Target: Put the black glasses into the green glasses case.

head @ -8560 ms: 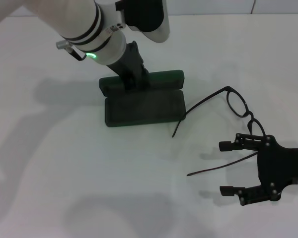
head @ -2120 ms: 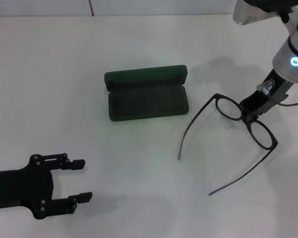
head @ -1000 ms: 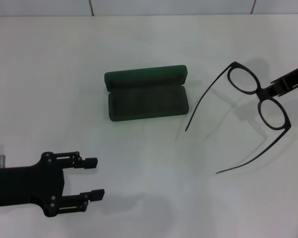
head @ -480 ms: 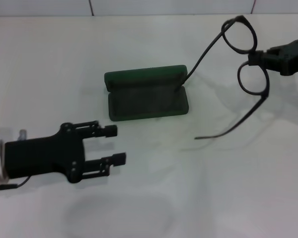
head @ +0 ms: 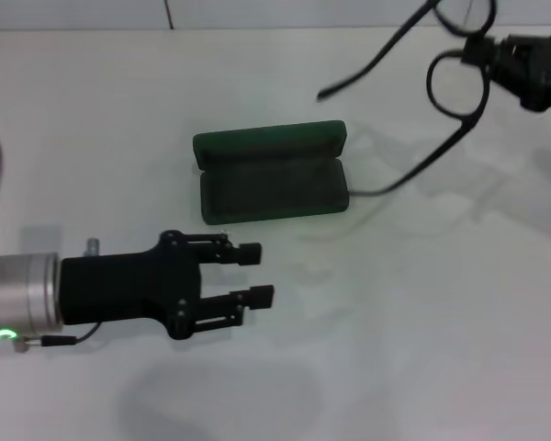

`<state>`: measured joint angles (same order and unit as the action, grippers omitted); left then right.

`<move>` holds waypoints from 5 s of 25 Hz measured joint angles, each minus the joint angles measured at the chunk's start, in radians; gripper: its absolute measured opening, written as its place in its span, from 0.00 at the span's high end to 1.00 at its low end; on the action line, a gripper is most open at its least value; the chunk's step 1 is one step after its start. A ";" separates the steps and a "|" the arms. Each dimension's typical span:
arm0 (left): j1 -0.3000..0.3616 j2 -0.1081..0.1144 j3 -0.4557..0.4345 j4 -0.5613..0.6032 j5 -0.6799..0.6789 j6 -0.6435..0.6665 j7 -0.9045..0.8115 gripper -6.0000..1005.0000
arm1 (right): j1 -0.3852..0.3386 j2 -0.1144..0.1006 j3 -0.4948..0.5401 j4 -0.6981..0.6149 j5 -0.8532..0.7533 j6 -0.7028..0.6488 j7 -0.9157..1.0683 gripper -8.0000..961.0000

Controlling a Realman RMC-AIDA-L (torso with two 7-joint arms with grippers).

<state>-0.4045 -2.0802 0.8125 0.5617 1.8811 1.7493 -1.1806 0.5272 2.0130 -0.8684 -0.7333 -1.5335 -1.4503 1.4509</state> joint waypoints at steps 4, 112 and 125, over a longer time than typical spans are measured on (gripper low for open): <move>-0.045 -0.001 0.017 -0.063 0.002 -0.054 -0.023 0.47 | 0.020 -0.002 0.000 0.091 0.101 -0.009 -0.013 0.93; -0.250 -0.019 0.131 -0.235 -0.229 0.006 0.073 0.99 | 0.041 0.012 -0.131 0.307 0.015 -0.053 -0.282 0.93; -0.289 -0.025 0.143 -0.296 -0.229 -0.002 0.084 0.99 | 0.104 0.015 -0.130 0.353 0.076 -0.143 -0.273 0.94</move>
<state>-0.6939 -2.1048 0.9559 0.2661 1.6521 1.7471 -1.0966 0.6314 2.0281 -0.9986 -0.3806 -1.4578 -1.5933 1.1782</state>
